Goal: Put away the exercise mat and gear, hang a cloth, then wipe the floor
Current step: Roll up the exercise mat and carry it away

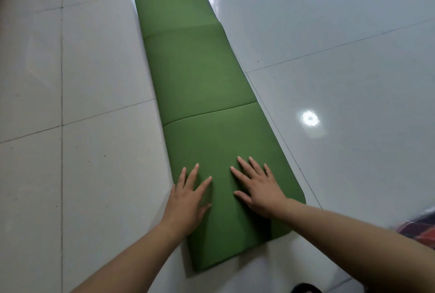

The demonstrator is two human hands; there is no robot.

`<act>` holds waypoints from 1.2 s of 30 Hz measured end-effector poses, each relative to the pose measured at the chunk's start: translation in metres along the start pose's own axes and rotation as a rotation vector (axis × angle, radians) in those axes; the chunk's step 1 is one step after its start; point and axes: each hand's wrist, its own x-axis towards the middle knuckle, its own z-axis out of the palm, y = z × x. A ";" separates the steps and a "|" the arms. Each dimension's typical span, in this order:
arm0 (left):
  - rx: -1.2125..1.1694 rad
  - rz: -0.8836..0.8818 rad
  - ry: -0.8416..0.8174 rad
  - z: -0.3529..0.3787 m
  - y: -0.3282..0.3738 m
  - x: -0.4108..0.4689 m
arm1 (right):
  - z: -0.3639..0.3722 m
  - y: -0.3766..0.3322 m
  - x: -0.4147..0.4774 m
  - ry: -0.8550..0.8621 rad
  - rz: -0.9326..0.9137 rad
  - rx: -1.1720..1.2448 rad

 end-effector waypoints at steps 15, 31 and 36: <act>-0.065 0.097 -0.043 -0.006 -0.034 -0.025 | -0.008 -0.015 -0.014 -0.090 -0.265 -0.024; -0.045 0.111 -0.061 -0.003 -0.041 -0.051 | 0.019 -0.035 -0.043 -0.086 -0.515 -0.073; -0.119 0.155 -0.084 -0.015 -0.045 -0.051 | 0.000 -0.031 -0.044 -0.018 -0.751 0.039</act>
